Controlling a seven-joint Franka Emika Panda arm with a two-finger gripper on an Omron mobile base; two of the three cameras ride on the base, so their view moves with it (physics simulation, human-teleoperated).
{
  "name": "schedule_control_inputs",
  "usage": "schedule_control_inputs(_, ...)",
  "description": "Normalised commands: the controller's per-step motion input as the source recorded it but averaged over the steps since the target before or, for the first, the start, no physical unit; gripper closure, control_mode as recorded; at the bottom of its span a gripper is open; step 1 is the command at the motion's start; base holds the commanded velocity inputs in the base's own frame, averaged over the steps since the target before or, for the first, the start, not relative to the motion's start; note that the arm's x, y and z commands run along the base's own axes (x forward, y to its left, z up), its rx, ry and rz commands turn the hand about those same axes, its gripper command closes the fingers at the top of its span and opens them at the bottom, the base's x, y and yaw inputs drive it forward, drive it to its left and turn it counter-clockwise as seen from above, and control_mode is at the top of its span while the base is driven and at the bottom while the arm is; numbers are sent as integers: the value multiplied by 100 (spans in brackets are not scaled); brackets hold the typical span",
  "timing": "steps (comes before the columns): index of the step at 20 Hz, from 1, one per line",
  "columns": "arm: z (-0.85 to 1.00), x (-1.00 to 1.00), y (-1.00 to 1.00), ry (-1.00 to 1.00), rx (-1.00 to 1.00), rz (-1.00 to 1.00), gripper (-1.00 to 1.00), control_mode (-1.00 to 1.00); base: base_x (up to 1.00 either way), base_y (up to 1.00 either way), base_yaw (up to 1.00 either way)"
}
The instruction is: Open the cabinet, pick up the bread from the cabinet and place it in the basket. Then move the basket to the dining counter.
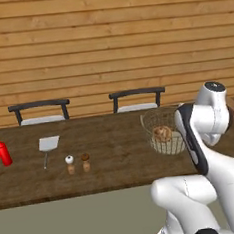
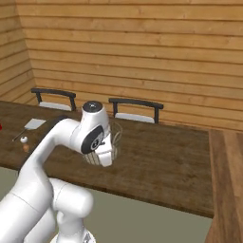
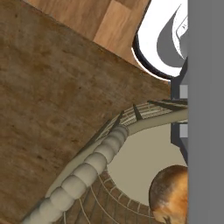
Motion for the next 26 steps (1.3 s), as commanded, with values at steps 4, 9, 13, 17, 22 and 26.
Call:
schedule_control_inputs(4, -19, 89, 0, 0, 0, 3, 100, -100, 0, 0, 0)
schedule_control_inputs(9, -28, 63, 0, 1, 3, 1, 100, -100, 0, 0, 0)
schedule_control_inputs(13, -34, 36, 0, 2, 3, 0, 100, -100, 0, 0, 0)
schedule_control_inputs(17, -37, 31, 0, 1, 4, 0, 100, -100, 0, 0, 0)
schedule_control_inputs(22, -38, 21, 0, 2, 2, 0, 100, -100, 0, 0, 0)
schedule_control_inputs(26, -28, 13, 0, 2, 0, 0, 100, -100, 0, 0, 0)
